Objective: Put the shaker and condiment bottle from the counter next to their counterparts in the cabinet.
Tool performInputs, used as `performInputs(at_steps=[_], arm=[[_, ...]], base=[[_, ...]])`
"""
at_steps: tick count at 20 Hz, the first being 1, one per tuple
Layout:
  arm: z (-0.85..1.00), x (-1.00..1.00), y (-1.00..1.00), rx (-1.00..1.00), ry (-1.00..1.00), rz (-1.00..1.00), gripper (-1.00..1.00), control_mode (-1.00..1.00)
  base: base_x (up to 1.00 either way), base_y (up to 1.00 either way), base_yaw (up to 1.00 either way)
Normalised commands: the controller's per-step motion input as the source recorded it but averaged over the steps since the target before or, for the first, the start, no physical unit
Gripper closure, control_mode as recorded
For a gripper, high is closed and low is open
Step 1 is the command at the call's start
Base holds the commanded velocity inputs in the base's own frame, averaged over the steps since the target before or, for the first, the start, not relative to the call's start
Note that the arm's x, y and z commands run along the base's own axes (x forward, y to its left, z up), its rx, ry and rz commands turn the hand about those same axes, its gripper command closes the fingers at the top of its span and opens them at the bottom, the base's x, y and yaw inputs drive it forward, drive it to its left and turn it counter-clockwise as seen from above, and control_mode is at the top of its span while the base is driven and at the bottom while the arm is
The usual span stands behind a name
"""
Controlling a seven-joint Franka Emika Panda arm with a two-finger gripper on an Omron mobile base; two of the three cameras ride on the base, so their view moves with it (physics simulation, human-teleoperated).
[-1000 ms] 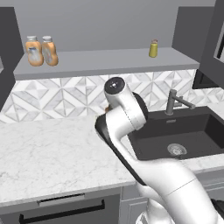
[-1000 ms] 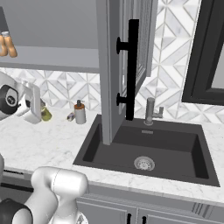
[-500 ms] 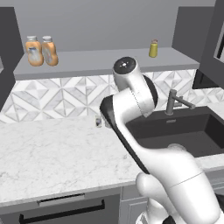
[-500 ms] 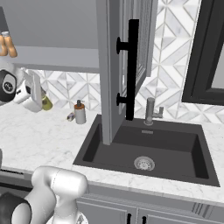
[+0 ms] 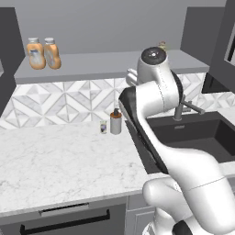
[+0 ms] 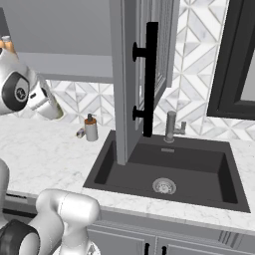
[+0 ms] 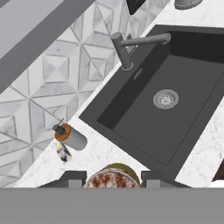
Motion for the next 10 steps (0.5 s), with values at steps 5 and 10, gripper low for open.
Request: performInputs(at_steps=[5,10], arm=[[0.36,-0.01,-0.10,0.00,0.00,0.16,1.00,-1.00],[0.46,-0.02,-0.02,-0.02,0.00,0.08,1.00,-1.00]], base=[[0.00,0.00,0.00],[0.00,0.00,0.00]])
